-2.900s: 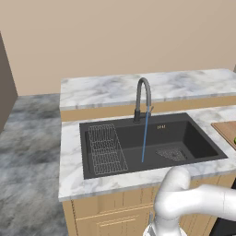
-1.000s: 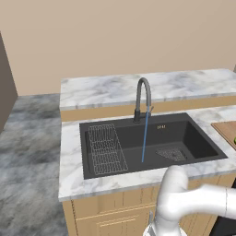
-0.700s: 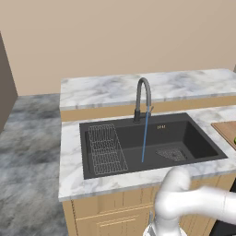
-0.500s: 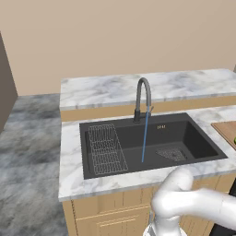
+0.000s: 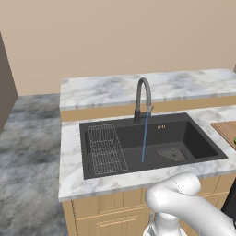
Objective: Pick the kiwi, kiwi from the sink and place them on the cutting board to airdry. Then turn off the sink faucet.
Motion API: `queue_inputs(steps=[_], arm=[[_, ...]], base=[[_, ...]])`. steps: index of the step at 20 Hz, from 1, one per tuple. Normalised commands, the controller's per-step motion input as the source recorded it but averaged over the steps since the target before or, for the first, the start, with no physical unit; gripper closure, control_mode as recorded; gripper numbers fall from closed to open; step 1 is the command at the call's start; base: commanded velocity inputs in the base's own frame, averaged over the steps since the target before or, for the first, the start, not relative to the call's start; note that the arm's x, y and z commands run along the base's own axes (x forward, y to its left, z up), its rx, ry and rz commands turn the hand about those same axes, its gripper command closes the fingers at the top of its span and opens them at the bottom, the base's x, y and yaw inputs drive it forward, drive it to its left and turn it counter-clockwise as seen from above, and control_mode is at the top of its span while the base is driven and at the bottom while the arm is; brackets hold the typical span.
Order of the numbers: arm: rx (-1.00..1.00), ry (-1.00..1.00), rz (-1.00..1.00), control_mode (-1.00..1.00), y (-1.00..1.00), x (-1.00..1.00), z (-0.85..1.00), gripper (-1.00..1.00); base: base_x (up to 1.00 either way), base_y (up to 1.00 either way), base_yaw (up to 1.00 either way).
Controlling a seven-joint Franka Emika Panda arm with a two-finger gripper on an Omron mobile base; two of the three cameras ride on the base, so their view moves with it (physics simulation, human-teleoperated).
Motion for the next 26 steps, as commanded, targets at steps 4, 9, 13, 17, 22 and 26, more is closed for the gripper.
queue_inputs(steps=[4,9,13,17,22,26], arm=[[0.00,-0.14,0.23,-1.00,0.27,-0.19,0.87,-1.00],[0.00,-0.10,0.20,-1.00,0.30,-0.17,0.80,-1.00],[0.00,-0.17,0.26,-1.00,0.18,-0.42,0.27,-1.00],[-0.03,-0.19,0.15,-1.00,0.23,-0.49,0.06,-1.00],[0.00,-0.08,0.04,-1.00,0.27,-0.48,0.00,-1.00],[0.00,0.00,0.00,-1.00,0.53,-0.03,0.00,-1.00]], base=[[0.00,0.00,0.00],[0.00,0.00,0.00],[0.00,0.00,0.00],[0.00,0.00,0.00],[0.00,0.00,0.00],[0.00,0.00,0.00]])
